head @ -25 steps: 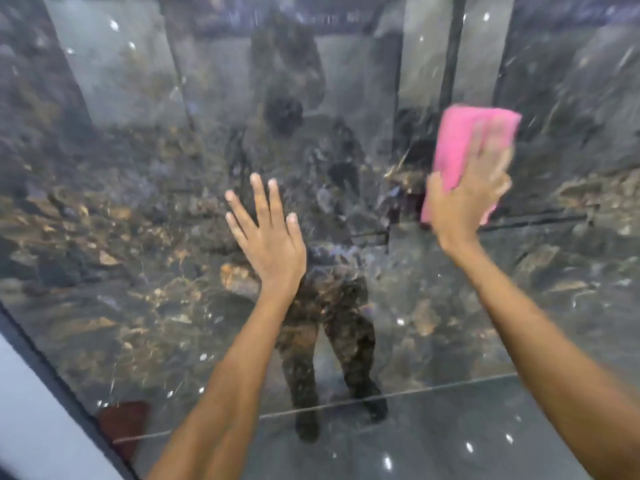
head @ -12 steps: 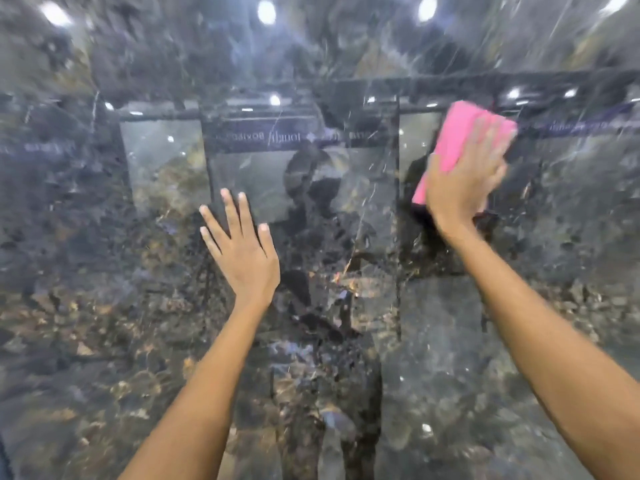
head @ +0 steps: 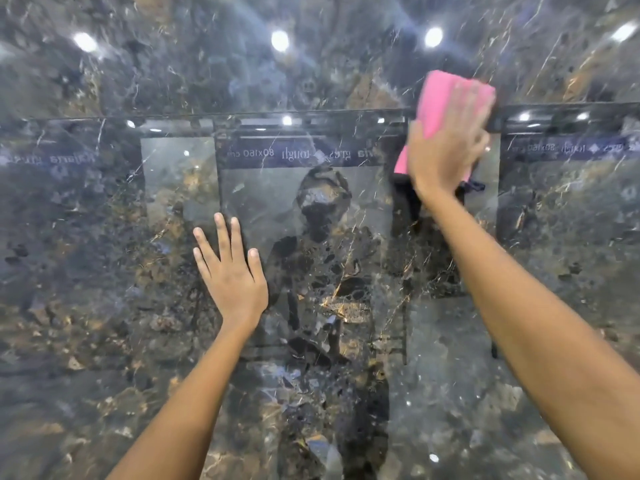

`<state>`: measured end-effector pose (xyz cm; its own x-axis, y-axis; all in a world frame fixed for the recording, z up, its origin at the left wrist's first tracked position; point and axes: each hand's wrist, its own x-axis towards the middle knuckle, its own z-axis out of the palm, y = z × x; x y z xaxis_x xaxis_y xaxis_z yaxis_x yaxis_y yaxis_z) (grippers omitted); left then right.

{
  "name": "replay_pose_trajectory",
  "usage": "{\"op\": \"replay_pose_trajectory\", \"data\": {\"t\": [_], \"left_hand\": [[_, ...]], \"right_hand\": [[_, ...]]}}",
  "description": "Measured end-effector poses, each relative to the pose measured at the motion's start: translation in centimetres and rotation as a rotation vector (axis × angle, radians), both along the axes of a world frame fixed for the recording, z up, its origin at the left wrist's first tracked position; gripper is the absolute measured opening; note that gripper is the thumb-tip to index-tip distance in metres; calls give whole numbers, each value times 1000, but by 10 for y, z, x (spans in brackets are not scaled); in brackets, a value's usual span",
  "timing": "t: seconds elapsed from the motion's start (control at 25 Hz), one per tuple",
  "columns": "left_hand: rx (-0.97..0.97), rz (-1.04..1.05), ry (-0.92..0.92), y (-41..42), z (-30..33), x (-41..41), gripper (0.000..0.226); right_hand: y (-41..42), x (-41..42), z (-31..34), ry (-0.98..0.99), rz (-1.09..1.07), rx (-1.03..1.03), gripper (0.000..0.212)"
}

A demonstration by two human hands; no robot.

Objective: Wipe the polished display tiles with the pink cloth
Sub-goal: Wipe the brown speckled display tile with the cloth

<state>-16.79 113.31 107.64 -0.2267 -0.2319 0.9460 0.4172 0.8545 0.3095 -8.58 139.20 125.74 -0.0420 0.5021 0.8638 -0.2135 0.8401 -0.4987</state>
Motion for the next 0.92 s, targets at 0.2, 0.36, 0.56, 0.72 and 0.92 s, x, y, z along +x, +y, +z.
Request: {"op": "replay_pose_trajectory", "data": {"t": [0.2,0.36,0.56,0.72,0.92], "left_hand": [[-3,-16,-1,-3,1,-1,54],[-4,-14,-13,-4,-2,0,54],[53,-44,-56,6,-4,7,54],[94,-46,-140,36,-51,23,55],[11,-41,-203,32,-103,26,55]], "right_hand": [[-58,-29,-123,-145,5,1609,73],[21,-17,-88,-161,-67,1630,73],[89,3,-72,-17,-49,343,75],[51,-5,-250,-258,23,1231,88],[69,8,-221,-256,84,1492,80]]}}
